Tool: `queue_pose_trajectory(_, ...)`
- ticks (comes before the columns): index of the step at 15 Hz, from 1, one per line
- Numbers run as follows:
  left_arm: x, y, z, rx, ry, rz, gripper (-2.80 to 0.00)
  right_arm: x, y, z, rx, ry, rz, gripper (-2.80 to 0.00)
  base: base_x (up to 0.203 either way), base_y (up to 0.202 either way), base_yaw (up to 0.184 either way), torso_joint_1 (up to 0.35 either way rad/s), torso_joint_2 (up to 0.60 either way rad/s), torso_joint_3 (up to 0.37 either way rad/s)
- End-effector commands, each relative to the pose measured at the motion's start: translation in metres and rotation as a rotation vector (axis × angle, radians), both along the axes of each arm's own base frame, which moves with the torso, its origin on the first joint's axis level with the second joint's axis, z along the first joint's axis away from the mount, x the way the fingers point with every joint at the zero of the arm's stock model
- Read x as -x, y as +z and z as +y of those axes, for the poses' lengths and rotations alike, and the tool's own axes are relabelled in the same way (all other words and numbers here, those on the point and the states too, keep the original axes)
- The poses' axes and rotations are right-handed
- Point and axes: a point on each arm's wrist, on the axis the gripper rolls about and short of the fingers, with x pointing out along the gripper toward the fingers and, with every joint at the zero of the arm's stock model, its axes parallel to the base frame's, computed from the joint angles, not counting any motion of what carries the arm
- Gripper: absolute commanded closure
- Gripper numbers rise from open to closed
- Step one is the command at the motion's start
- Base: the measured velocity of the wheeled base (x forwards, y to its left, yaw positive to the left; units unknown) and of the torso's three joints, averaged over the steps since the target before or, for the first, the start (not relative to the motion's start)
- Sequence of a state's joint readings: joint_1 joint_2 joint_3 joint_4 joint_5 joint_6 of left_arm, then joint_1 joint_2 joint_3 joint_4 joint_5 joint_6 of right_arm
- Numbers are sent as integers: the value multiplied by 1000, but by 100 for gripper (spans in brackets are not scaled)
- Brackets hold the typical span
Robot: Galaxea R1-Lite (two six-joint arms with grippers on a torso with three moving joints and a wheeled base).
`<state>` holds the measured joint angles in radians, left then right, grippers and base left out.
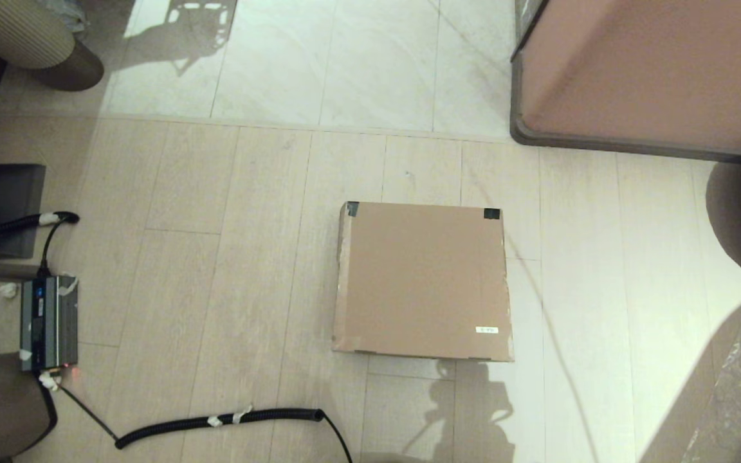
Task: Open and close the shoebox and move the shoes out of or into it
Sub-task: Open the shoe box
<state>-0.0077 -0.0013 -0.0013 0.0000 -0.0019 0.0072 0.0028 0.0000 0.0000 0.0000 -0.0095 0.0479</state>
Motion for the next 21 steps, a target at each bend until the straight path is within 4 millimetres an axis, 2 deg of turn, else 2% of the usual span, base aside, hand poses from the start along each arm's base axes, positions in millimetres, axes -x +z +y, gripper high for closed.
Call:
queue_pose_trajectory(1,0,0,0,-4,-1,6,0,0,1,0,47,6,3,0,0,0,0,0,0,0)
queue_pose_trajectory(3,2,6,0,-9,-3,-16,0,4,15,0,81,-12,-5,0,0,0,0,0,0,0)
queue_pose_trajectory(5,3,33,0,-4,-3,-18,0,3,51,-1,80,-64,68,0,0,0,0,0,0,0)
queue_pose_trajectory(6,-3,51,0,2,-8,20,0,-7,70,-2,67,-84,142,0,0,0,0,0,0,0)
queue_pose_trajectory(8,-30,87,-1,22,-22,143,0,-38,103,-2,-8,-97,273,0,0,0,0,0,0,0)
queue_pose_trajectory(9,-52,105,-1,42,-26,210,0,-59,117,-2,-68,-89,338,0,0,0,0,0,0,0)
queue_pose_trajectory(11,-102,130,-3,96,-30,329,0,-103,129,0,-173,-68,460,0,0,0,0,0,0,0)
queue_pose_trajectory(13,-155,139,-6,174,-57,441,0,-152,124,1,-257,-65,549,0,0,0,0,0,0,0)
queue_pose_trajectory(16,-212,132,-14,367,-143,585,0,-221,105,3,-340,-66,577,0,0,0,0,0,0,0)
queue_pose_trajectory(18,-238,119,-22,466,-180,661,0,-250,81,8,-358,-54,639,0,0,0,0,0,0,0)
queue_pose_trajectory(21,-274,91,-40,481,-246,663,0,-279,49,13,-376,-50,658,0,0,0,0,0,0,0)
